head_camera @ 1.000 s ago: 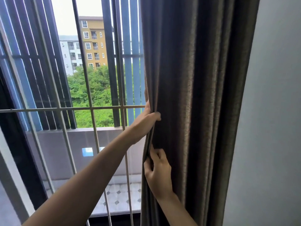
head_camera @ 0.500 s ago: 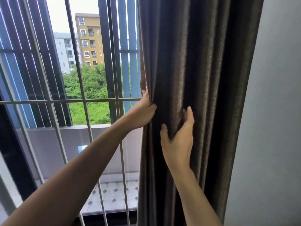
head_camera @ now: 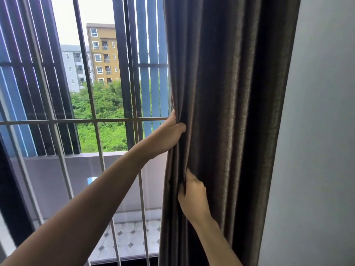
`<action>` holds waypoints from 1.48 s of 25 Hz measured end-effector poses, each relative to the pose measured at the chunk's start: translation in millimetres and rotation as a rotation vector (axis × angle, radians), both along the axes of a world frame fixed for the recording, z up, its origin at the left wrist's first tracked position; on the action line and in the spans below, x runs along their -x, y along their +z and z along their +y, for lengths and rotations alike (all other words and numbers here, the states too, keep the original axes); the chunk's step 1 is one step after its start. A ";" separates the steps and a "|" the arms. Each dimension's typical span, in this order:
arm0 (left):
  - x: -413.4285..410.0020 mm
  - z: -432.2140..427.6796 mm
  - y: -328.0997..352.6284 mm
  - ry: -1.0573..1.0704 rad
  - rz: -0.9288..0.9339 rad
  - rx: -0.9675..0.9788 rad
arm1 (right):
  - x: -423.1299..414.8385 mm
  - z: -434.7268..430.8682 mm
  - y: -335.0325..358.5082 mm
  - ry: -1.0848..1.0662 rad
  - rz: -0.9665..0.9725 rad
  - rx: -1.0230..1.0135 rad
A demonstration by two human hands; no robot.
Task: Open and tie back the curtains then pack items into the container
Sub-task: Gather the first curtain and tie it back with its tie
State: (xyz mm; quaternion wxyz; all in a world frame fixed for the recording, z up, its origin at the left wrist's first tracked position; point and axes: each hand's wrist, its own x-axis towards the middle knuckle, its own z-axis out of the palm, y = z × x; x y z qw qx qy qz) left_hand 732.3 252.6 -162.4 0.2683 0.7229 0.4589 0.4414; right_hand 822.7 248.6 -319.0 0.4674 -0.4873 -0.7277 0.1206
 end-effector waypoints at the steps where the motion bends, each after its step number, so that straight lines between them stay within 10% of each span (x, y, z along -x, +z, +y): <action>1: -2.2 -0.8 0.0 -0.016 -0.014 0.012 | 0.9 2.7 0.3 -0.004 -0.012 0.009; 12: -11.8 18.6 3.6 0.149 0.396 -0.061 | 6.7 -17.4 -11.4 0.165 -0.006 0.051; 17: -1.0 12.2 14.9 0.277 0.635 -0.065 | -21.7 -28.6 46.2 -0.268 0.374 -0.634; 22: 3.2 10.4 13.2 0.261 0.627 -0.056 | -45.3 -4.4 97.9 -0.177 0.384 -0.221; 27: 2.7 12.2 10.5 0.214 0.535 -0.027 | -35.3 12.0 45.7 -0.084 0.040 -0.146; 37: -8.2 7.6 0.8 0.064 0.222 -0.014 | -21.1 3.3 13.6 0.222 0.037 0.094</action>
